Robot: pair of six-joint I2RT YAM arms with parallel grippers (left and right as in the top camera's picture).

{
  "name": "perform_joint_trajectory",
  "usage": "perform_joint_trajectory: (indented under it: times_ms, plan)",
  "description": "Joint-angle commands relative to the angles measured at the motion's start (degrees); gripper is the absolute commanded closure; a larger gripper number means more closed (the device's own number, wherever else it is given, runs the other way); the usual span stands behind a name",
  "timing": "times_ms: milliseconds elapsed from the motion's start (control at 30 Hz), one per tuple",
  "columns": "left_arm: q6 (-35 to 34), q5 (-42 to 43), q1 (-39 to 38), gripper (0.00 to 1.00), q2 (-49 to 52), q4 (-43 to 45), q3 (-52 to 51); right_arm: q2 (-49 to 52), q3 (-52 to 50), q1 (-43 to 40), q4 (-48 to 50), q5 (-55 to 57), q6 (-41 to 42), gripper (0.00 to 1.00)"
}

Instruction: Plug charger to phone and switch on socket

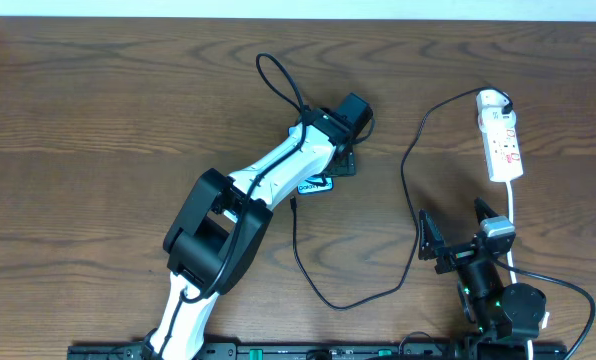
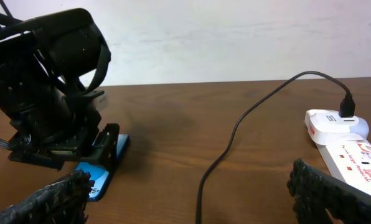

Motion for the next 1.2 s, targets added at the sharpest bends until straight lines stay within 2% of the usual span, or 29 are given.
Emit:
perform_joint_trajectory:
  times_ms: [0,733,967,1167]
  plan:
    - [-0.17,0.13,0.57,0.00,0.55,0.04,-0.57,-0.09,-0.07,0.31,-0.28,-0.66,0.48,0.01]
    - [-2.10,3.30,0.92,0.01,0.66,1.75,-3.91,-0.09,-0.07,0.31,-0.28,-0.63,0.48,0.01]
    - [-2.10,5.77,0.92,0.02,2.10,2.01,-3.91,-0.09,-0.07,0.31,-0.28,-0.66,0.48,0.01]
    - [-2.78,5.90,0.92,0.08,2.91,1.51,-3.91,-0.09,-0.07,0.31,-0.28,-0.63,0.48,0.01]
